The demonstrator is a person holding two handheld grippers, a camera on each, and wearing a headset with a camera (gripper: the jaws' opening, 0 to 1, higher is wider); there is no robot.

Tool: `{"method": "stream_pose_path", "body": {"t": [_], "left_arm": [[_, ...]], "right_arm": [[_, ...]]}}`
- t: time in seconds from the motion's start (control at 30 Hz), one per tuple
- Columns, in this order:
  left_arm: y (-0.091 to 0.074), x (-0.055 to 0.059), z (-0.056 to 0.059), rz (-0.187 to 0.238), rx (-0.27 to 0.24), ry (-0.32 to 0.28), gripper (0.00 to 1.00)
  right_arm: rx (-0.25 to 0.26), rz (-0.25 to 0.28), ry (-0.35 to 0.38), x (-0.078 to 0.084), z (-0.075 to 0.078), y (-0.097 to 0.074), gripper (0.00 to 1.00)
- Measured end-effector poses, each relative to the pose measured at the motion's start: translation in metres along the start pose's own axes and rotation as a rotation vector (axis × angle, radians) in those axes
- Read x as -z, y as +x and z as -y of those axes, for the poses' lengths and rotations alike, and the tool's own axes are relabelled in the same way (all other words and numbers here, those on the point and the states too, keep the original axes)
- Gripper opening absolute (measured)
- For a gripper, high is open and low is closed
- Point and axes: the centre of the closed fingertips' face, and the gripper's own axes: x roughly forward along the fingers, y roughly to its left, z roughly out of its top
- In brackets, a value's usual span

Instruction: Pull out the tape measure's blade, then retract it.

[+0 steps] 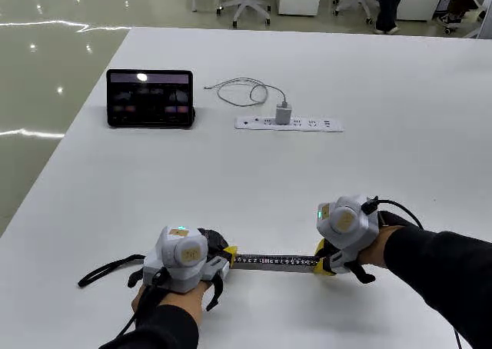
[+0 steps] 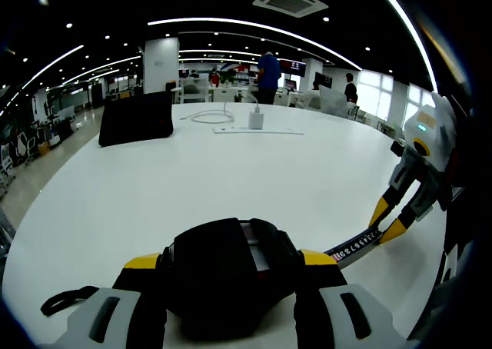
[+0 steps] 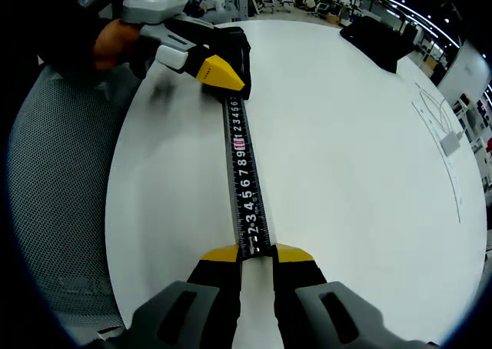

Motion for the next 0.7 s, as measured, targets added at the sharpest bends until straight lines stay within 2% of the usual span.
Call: {"method": "stream_pose_path", "body": {"t": [0.2, 0.4, 0.7], "left_arm": [[0.0, 0.0, 0.0, 0.0, 0.001, 0.0, 0.64], [0.0, 0.0, 0.0, -0.003, 0.003, -0.002, 0.64], [-0.001, 0.0, 0.001, -0.01, 0.008, -0.006, 0.64]], "right_arm": [[-0.004, 0.013, -0.001, -0.004, -0.001, 0.001, 0.1], [0.004, 0.033, 0.028, -0.008, -0.002, 0.003, 0.1], [-0.004, 0.046, 0.005, -0.015, -0.004, 0.006, 0.1]]}}
